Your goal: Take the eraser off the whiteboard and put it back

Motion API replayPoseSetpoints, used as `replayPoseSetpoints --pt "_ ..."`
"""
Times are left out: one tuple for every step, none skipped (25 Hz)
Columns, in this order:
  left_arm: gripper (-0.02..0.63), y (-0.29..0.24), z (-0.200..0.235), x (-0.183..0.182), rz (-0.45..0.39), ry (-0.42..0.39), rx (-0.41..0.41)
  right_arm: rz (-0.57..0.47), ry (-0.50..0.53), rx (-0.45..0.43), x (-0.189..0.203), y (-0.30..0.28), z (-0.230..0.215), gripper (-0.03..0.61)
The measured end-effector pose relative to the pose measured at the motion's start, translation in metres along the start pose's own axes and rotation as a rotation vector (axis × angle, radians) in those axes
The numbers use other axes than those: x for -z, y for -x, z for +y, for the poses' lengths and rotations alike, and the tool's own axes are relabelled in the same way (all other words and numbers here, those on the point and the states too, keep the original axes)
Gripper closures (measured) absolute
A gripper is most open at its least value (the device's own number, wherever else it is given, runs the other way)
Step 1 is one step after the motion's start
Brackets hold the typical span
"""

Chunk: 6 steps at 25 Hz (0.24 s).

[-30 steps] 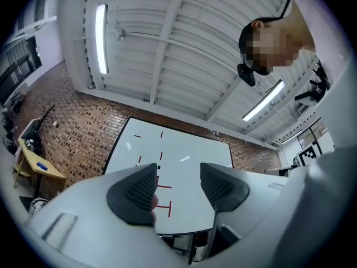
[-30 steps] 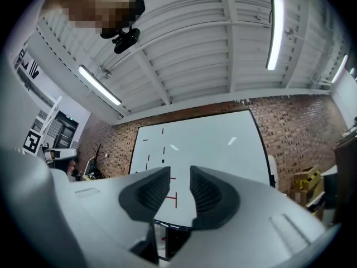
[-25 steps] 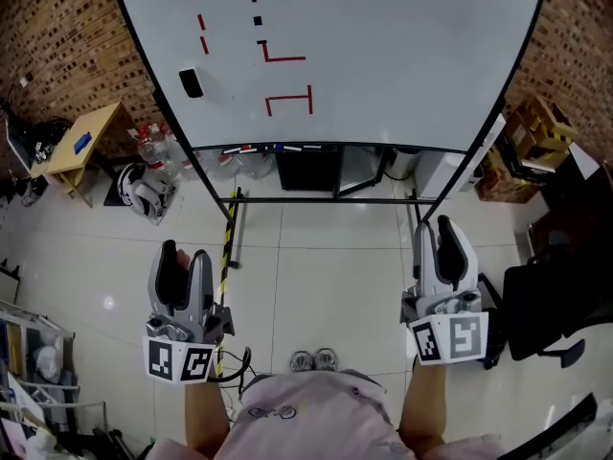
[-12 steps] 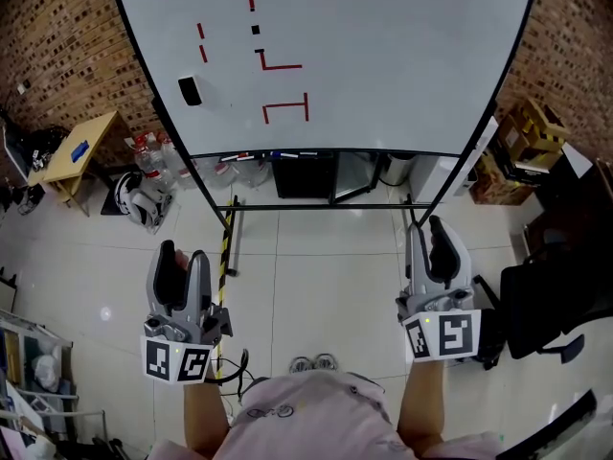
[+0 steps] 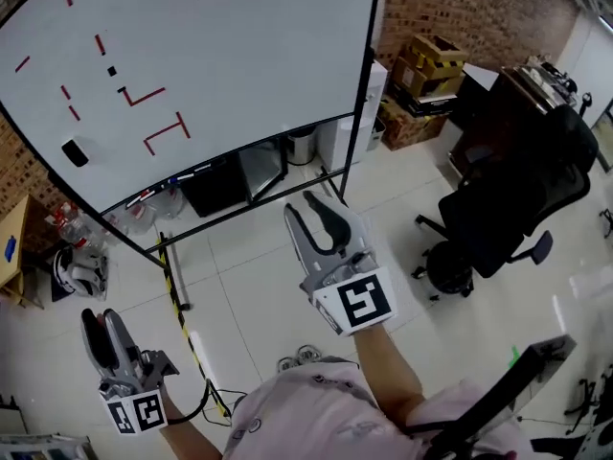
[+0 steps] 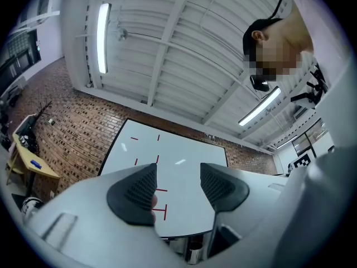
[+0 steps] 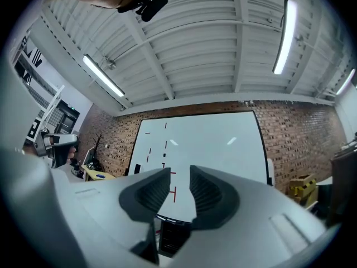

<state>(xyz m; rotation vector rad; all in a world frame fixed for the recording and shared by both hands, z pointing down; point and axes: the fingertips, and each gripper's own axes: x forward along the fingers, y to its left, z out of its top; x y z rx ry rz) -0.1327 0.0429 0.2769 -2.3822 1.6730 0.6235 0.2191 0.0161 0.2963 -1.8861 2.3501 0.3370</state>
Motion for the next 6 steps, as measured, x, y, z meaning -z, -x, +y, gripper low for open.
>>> replayPoseSetpoints --pt "0.360 0.001 -0.001 -0.001 0.000 -0.003 -0.003 0.002 -0.002 -0.007 0.000 0.000 0.001 0.477" --pt "0.360 0.003 -0.003 -0.002 0.000 -0.005 -0.005 0.005 -0.005 -0.014 -0.001 0.001 0.002 0.477" --pt "0.360 0.004 -0.006 -0.003 -0.001 -0.006 -0.005 0.008 -0.011 -0.018 -0.001 0.003 0.002 0.477" --pt "0.360 0.005 -0.010 -0.004 -0.001 -0.006 -0.003 0.010 -0.016 -0.021 -0.002 0.006 0.001 0.477" --pt "0.360 0.006 -0.014 -0.004 -0.001 -0.005 0.000 0.013 -0.022 -0.023 -0.002 0.009 0.000 0.477" --pt "0.360 0.007 -0.018 -0.004 -0.002 -0.004 0.003 0.016 -0.028 -0.024 -0.003 0.012 -0.001 0.477"
